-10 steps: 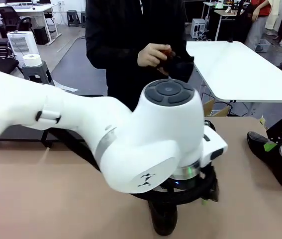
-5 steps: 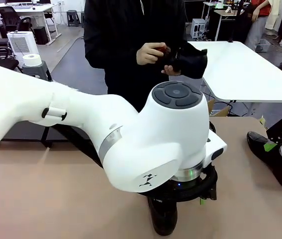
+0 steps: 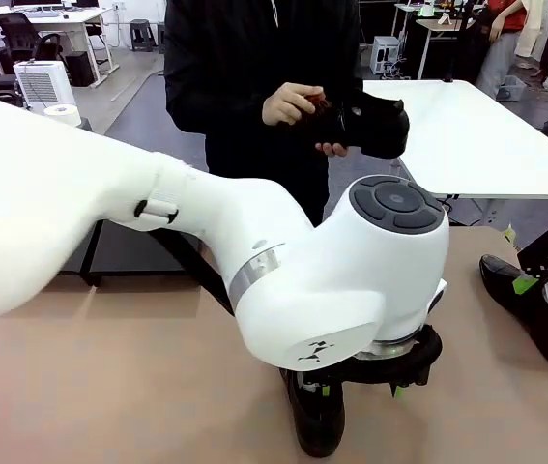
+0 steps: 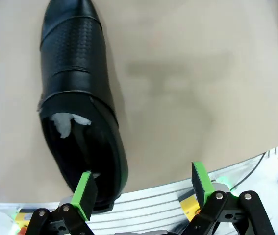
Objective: Organize the shoes by placing them on the stand.
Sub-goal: Place the Shoe from the middle of the table onto the Shoes Stand.
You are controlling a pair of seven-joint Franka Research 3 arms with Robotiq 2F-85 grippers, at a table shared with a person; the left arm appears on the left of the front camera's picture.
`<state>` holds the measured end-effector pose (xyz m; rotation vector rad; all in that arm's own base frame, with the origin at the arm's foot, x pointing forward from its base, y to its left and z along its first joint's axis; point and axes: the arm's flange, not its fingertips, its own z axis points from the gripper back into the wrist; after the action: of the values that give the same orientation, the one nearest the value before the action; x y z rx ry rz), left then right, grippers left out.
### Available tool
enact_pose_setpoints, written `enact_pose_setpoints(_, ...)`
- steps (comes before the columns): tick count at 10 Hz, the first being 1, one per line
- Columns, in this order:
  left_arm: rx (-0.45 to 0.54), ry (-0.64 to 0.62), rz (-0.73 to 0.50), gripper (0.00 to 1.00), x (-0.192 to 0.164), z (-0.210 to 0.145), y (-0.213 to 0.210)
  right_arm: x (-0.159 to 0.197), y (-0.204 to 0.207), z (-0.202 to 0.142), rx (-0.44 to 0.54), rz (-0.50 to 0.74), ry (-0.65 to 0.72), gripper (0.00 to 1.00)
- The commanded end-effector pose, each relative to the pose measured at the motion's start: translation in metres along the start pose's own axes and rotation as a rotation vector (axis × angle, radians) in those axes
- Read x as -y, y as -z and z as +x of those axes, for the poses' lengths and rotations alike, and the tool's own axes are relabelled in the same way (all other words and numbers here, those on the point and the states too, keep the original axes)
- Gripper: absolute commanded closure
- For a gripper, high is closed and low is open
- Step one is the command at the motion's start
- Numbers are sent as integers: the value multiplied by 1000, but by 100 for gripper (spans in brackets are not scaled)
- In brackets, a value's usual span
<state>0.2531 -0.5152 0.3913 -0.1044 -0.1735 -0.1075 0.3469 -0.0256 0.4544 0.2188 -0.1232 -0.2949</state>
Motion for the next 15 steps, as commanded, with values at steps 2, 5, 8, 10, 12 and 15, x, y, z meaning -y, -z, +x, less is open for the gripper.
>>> enact_pose_setpoints(2, 18, -46, 45, 0, 12, 11, 21, 0, -1, -1, -2, 3, -8, 0)
enact_pose_setpoints(5, 4, -45, 65, 0, 11, 9, 40, 0, -1, -1, -2, 3, -8, 0)
enact_pose_setpoints(8, -10, -65, 112, 43, 9, 10, 47, 0, -1, -1, -2, 3, -8, 0)
enact_pose_setpoints(10, 7, -75, 123, 78, 9, 11, 49, 0, -1, -1, -2, 3, -8, 0)
enact_pose_setpoints(12, 0, -82, 136, 100, 10, 13, 54, 0, -1, -1, -2, 3, -8, 0)
enact_pose_setpoints(15, 3, -85, 155, 100, 9, 15, 61, 0, -1, -1, -2, 3, -8, 0)
